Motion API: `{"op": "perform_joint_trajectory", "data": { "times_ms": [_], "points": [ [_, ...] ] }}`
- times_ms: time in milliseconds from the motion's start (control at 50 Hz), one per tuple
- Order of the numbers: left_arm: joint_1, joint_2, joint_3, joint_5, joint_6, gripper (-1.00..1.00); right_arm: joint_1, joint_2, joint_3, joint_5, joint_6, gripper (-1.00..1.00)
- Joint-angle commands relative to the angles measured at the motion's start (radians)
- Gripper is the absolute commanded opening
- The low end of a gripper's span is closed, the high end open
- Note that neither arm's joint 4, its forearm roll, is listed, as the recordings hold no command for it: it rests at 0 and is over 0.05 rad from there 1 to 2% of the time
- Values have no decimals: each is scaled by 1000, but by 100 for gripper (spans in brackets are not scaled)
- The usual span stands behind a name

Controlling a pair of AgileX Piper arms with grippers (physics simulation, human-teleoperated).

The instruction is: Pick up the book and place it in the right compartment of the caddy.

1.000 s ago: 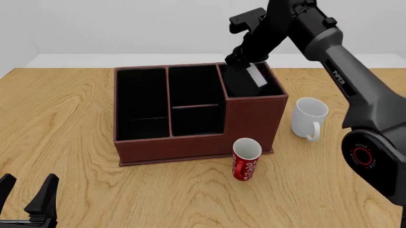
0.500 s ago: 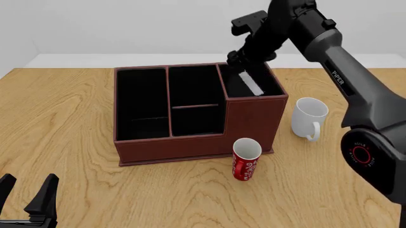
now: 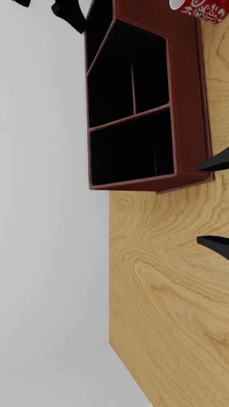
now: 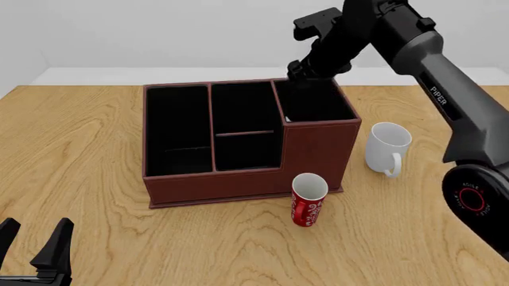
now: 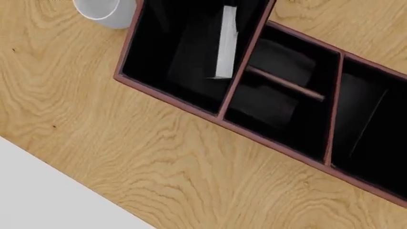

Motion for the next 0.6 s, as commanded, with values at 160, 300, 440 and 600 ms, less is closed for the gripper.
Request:
{"op": "perform_joint_trajectory", "data": {
  "times_ms": [160, 300, 440, 600],
  "points": [
    [0, 0, 0, 0, 0, 100, 32, -114, 80, 0, -30, 100],
    [0, 0, 0, 0, 0, 100, 55, -176, 113, 0, -32, 100],
    [0, 0, 0, 0, 0, 100, 70, -236, 130, 0, -58, 100],
    [0, 0, 0, 0, 0, 100, 105, -320, 164, 0, -67, 100]
  ]
}}
